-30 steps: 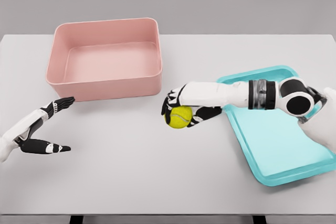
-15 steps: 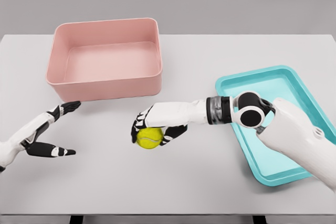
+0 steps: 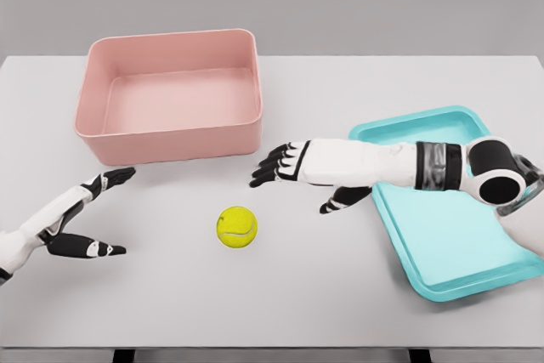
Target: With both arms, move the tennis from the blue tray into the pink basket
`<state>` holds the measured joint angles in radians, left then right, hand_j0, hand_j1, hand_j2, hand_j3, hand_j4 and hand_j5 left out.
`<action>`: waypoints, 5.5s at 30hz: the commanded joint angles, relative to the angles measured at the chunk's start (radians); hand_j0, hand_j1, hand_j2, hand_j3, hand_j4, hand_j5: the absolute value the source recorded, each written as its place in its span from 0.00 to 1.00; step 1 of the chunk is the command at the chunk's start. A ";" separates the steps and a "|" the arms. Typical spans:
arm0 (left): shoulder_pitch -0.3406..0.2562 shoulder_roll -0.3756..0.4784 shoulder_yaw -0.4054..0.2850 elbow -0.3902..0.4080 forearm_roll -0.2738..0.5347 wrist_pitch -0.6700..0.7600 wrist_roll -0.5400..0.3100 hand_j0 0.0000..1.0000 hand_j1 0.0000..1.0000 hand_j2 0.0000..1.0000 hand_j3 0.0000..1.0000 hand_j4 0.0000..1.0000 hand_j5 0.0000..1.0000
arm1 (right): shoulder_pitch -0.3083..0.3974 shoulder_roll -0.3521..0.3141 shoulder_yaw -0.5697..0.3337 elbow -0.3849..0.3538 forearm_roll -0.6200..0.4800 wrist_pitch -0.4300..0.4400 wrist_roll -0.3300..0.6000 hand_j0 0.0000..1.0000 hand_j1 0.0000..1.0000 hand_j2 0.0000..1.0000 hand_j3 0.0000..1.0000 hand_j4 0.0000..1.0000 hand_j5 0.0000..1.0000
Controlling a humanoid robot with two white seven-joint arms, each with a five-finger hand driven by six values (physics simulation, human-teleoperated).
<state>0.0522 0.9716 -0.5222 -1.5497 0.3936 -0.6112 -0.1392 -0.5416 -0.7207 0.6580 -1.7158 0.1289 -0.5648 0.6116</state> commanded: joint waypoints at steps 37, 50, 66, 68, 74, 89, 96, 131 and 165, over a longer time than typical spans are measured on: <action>0.014 -0.185 -0.041 -0.141 -0.055 0.000 0.012 0.99 0.99 0.99 0.99 0.99 0.99 | 0.195 -0.272 -0.462 -0.036 -0.341 -0.046 -0.001 1.00 1.00 1.00 1.00 1.00 1.00; 0.000 -0.179 -0.041 -0.173 -0.032 0.085 0.009 0.99 0.99 0.99 0.99 0.99 0.99 | 0.209 -0.272 -0.457 -0.038 -0.341 -0.046 -0.001 1.00 1.00 1.00 1.00 1.00 1.00; -0.048 -0.195 -0.081 -0.188 -0.028 0.277 0.001 0.99 0.99 0.99 0.99 0.99 0.99 | 0.207 -0.270 -0.457 -0.038 -0.345 -0.046 -0.001 1.00 1.00 1.00 1.00 1.00 1.00; -0.049 -0.208 -0.085 -0.191 -0.035 0.262 0.000 0.99 0.99 0.99 0.99 0.99 0.99 | 0.207 -0.270 -0.457 -0.038 -0.345 -0.046 -0.001 1.00 1.00 1.00 1.00 1.00 1.00; -0.063 -0.269 -0.087 -0.185 -0.111 0.268 0.001 0.99 0.99 0.99 0.99 0.99 0.99 | 0.206 -0.270 -0.457 -0.038 -0.347 -0.046 -0.001 1.00 1.00 1.00 1.00 1.00 1.00; -0.086 -0.327 -0.102 -0.153 -0.162 0.286 0.006 0.99 0.99 0.99 0.99 0.99 0.99 | 0.206 -0.273 -0.455 -0.038 -0.347 -0.046 -0.001 1.00 1.00 1.00 1.00 1.00 1.00; -0.094 -0.355 -0.121 -0.130 -0.167 0.288 0.007 0.99 0.99 0.99 0.99 0.99 0.99 | 0.206 -0.273 -0.457 -0.038 -0.347 -0.046 -0.001 1.00 1.00 1.00 1.00 1.00 1.00; -0.107 -0.366 -0.111 -0.144 -0.240 0.275 0.007 0.53 0.53 0.53 0.53 0.53 0.53 | 0.212 -0.289 -0.457 -0.038 -0.347 -0.046 -0.001 1.00 1.00 1.00 1.00 1.00 1.00; -0.230 -0.333 0.034 -0.216 -0.223 0.002 0.000 0.49 0.49 0.49 0.49 0.49 0.49 | 0.216 -0.292 -0.457 -0.038 -0.350 -0.046 -0.001 1.00 1.00 1.00 1.00 1.00 1.00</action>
<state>-0.1841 0.6379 -0.4940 -1.7658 0.1623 -0.6093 -0.1397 -0.3252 -1.0114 0.2011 -1.7531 -0.2125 -0.6140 0.6114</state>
